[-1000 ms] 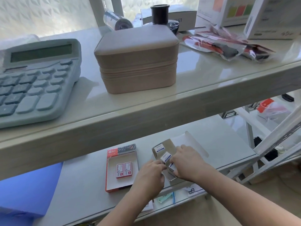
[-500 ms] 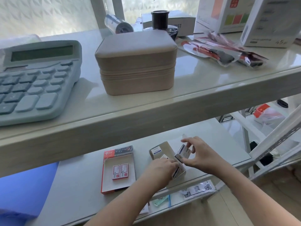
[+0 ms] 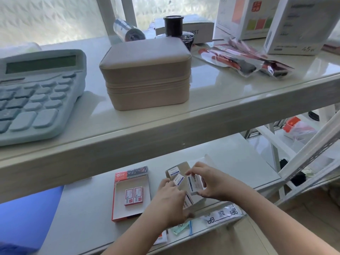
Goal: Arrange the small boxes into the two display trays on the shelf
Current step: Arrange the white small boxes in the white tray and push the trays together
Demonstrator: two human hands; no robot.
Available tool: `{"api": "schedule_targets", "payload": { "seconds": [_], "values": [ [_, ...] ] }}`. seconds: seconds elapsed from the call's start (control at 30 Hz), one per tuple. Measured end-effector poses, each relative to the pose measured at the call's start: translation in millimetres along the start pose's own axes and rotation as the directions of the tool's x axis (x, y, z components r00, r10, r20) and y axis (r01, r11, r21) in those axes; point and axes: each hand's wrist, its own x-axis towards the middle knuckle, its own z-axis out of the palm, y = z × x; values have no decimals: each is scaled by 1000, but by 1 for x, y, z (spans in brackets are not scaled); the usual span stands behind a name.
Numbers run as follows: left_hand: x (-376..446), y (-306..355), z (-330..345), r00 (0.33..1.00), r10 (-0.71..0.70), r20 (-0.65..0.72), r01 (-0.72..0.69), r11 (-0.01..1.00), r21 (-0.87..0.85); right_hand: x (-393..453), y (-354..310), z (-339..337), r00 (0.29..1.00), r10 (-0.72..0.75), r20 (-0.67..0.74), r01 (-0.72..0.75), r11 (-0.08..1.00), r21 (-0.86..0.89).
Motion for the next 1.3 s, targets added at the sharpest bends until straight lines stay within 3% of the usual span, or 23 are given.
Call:
{"api": "schedule_targets", "payload": {
  "seconds": [0.27, 0.5, 0.57, 0.63, 0.73, 0.83, 0.93, 1.03, 1.1, 1.2, 1.3],
  "values": [
    [-12, -1, 6, 998, -21, -67, 17, 998, -58, 16, -4, 11, 977, 41, 210, 28, 949, -314],
    [-15, 0, 10, 997, -17, -70, 15, 1000, -17, 12, -8, 13, 942, 176, 285, -45, 910, -412],
    [-19, -1, 8, 997, -19, -80, 17, 1000, -25, 11, -9, 11, 955, 181, 236, -87, 928, -362],
    [-25, -2, 7, 988, -55, -146, 44, 996, -76, 14, -10, 9, 988, 142, 60, -116, 940, -320],
    [-30, -5, 7, 943, -203, -263, 146, 964, -222, 26, -17, 14, 980, 91, -176, -144, 937, -319],
    [-32, -10, 9, 924, -298, -238, 221, 927, -302, 42, -21, 34, 978, 119, -169, -181, 890, -418],
    [-33, -11, 11, 931, -300, -206, 223, 918, -328, 47, -17, 46, 978, 124, -170, -191, 861, -472],
    [-34, -12, 13, 923, -317, -219, 223, 903, -367, 38, -13, 43, 973, 91, -213, -156, 936, -317],
    [-34, -13, 12, 907, -347, -240, 225, 879, -421, 23, -9, 34, 959, 103, -265, -110, 994, -12],
    [-31, -13, 10, 885, -383, -265, 224, 849, -479, 3, -2, 17, 956, 183, -229, -89, 926, 366],
    [-25, -14, 9, 885, -371, -280, 208, 855, -475, -6, 3, 12, 959, 202, -200, -103, 903, 418]
  ]
}}
